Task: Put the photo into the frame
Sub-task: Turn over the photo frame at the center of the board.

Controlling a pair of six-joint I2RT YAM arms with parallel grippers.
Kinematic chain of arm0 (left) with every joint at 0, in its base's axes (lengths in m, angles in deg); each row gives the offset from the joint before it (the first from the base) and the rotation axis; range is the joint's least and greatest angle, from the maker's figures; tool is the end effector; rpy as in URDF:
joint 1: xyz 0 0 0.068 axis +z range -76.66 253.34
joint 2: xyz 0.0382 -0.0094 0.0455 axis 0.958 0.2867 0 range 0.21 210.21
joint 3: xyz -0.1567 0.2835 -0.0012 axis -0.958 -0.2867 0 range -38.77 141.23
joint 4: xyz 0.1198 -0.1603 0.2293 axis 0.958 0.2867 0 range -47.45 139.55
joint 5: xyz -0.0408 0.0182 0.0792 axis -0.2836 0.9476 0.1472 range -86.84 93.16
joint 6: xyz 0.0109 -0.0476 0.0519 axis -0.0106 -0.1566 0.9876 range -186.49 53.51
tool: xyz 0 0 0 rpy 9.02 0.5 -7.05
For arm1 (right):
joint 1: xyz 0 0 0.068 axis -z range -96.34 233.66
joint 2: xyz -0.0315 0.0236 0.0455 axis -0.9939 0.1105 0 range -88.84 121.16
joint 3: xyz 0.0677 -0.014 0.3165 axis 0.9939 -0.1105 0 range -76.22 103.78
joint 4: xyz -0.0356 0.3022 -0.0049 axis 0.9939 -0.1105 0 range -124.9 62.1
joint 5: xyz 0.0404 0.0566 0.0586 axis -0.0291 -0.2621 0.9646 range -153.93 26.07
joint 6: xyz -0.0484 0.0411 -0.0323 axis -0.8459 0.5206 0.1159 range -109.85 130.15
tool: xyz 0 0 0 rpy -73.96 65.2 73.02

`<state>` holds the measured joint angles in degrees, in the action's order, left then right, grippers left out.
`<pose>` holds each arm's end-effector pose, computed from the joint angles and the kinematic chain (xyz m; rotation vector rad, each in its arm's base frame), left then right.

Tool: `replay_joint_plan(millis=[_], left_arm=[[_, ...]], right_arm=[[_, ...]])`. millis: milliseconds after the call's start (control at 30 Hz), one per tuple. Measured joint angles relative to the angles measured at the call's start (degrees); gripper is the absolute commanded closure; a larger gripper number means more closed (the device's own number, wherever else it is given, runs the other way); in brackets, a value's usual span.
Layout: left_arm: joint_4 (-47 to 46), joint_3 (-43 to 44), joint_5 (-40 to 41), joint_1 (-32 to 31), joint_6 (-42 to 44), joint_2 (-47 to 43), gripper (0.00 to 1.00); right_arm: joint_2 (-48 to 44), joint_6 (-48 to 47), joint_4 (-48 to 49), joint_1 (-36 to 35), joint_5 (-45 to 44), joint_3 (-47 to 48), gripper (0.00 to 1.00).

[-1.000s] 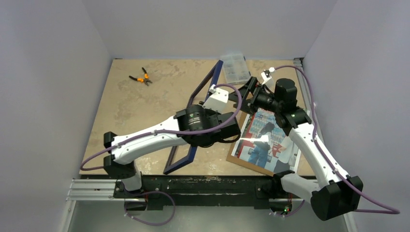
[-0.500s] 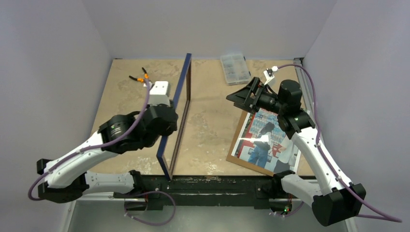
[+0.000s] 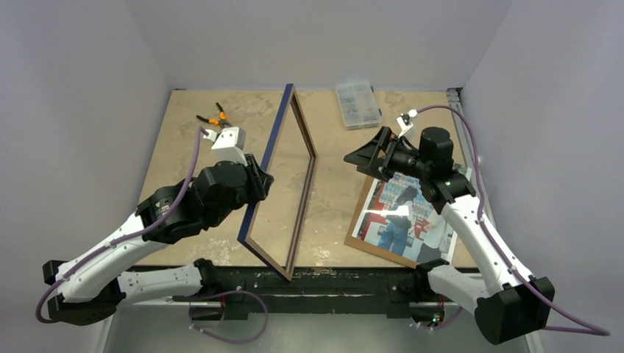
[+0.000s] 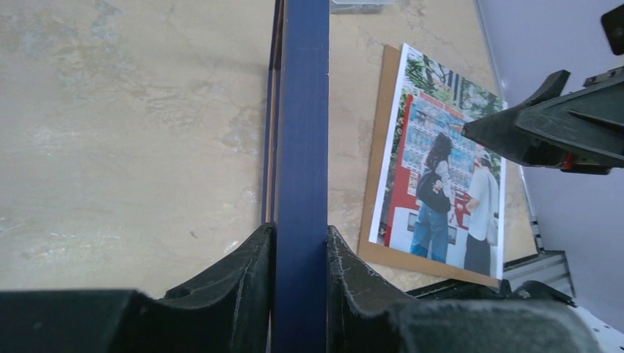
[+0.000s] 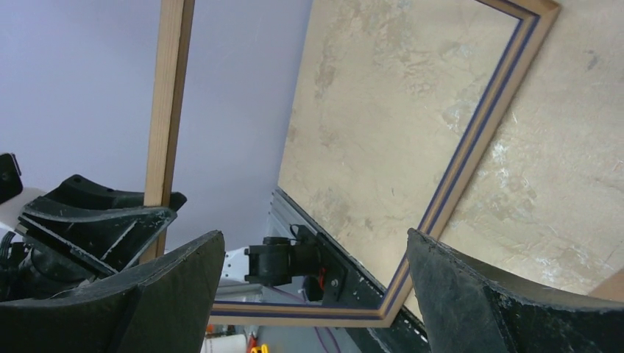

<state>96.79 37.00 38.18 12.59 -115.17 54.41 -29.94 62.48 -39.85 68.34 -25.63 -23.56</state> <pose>0.1199 -0.1453 0.4668 -0.1357 2.0673 -0.5392 0.2465 0.1052 0.3752 0.1595 2.0752 1.3960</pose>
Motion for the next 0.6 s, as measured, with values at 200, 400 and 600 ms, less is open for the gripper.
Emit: replay_joint_plan(millis=[200, 400, 600], left_arm=[[-4.63, -5.25, -3.98, 2.36, -1.84, -3.02, 1.00], [-3.58, -6.97, -2.84, 4.48, -6.08, -2.12, 1.00], [-2.29, -10.05, -1.81, 7.91, -10.71, -1.07, 1.00]], right_arm=[[-0.04, -1.01, -0.98, 0.00, -0.24, -1.07, 0.08], [-0.02, -4.37, -4.31, 0.00, -2.80, -1.33, 0.08], [1.84, -9.86, -9.64, -0.02, -6.62, -1.46, 0.09]])
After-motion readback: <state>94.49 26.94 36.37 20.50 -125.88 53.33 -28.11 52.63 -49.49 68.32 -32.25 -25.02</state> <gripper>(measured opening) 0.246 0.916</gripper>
